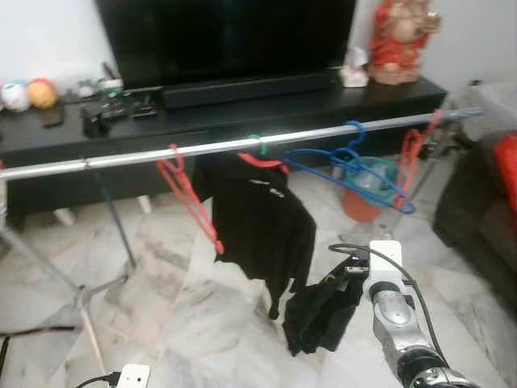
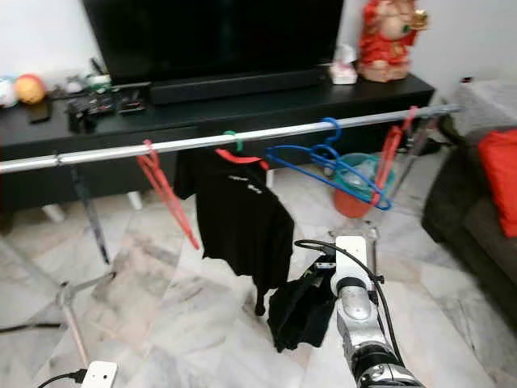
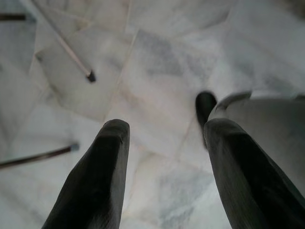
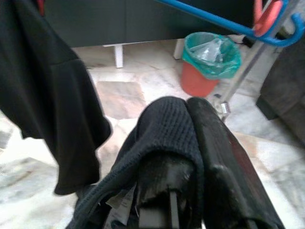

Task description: Hang hanger

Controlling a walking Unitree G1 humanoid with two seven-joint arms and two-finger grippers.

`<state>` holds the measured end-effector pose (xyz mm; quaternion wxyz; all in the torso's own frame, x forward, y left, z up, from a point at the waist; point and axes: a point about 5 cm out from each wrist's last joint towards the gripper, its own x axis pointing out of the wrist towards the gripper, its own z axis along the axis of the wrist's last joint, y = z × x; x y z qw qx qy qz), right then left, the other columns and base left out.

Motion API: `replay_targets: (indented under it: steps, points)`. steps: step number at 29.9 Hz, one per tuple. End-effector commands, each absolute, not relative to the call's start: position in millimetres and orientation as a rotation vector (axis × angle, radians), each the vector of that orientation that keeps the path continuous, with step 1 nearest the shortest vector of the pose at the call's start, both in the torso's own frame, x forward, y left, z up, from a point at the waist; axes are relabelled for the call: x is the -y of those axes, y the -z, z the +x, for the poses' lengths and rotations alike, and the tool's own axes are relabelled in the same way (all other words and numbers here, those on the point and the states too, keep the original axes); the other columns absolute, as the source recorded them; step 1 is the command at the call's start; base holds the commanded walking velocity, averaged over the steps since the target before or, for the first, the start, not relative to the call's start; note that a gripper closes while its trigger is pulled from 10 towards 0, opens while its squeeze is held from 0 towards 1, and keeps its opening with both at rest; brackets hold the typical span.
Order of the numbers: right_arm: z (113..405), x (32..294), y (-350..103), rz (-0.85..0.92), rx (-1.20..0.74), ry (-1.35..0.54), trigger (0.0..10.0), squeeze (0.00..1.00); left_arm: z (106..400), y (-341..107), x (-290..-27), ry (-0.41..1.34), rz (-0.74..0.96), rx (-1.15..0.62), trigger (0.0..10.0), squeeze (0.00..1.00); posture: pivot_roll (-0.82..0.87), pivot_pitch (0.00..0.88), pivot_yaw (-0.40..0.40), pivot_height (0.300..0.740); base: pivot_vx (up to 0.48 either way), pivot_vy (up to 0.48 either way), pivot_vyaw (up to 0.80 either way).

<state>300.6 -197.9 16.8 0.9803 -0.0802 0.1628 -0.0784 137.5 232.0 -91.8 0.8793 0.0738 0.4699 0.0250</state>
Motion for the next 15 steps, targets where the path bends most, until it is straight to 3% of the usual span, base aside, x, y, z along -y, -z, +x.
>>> replay_targets:
  steps: [1, 15]
  points:
    - [305.6, 204.6, -26.3, -0.161, -0.278, 0.176, 10.0, 0.00, 137.9, 92.3, -230.0, -0.045, 0.162, -0.983, 10.0, 0.00, -0.04, 0.000, 0.009, 0.740, 0.000, -0.255, 0.00]
    - [305.5, 204.5, -26.1, -0.165, -0.280, 0.173, 10.0, 0.00, 138.2, 92.3, -227.6, -0.037, 0.165, -0.972, 10.0, 0.00, -0.04, 0.000, 0.009, 0.740, 0.000, -0.298, 0.00]
